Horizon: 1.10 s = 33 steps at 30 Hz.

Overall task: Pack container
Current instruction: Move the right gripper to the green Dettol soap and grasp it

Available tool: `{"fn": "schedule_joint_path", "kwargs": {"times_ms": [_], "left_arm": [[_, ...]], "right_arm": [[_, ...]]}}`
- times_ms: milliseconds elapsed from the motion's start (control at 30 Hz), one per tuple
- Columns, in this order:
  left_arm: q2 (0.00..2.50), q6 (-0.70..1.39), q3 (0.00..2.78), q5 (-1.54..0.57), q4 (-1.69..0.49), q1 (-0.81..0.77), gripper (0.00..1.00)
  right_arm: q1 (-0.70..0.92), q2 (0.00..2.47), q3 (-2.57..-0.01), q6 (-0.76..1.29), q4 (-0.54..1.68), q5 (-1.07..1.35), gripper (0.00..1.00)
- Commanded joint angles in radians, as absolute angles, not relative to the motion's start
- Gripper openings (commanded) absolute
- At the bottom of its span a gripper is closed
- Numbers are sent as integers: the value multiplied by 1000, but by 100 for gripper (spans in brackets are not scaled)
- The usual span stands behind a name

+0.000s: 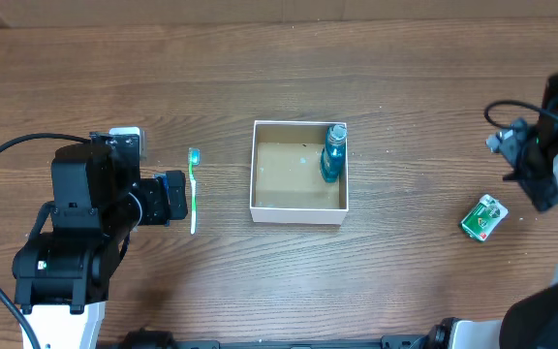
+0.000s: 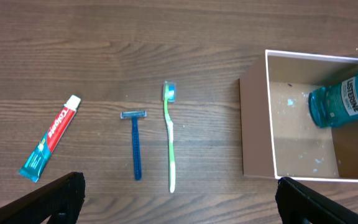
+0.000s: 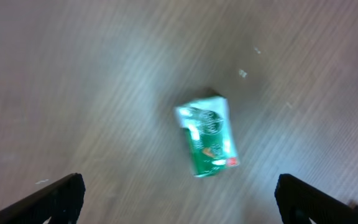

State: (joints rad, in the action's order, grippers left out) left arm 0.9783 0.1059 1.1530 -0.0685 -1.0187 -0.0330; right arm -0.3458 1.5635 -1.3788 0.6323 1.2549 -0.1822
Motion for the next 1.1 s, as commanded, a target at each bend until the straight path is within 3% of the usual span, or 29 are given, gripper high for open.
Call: {"fn": "schedule_joint_path", "kwargs": {"times_ms": [0,267,933,1067], "left_arm": [[977,112,1180,-78,-1018,-40,100],[977,113,1180,-79,-1017,-40,100],[977,113,1180,-79,-1017,-40,100],[977,113,1180,-79,-1017,-40,100]], "right_arm": [[-443,1549,-1201,529,1113,-84,100],[-501,1551,-955,405,859,-19,100],[-472,1751,-949,340,791,3,100],[-472,1751,-949,340,797,3,82]]}}
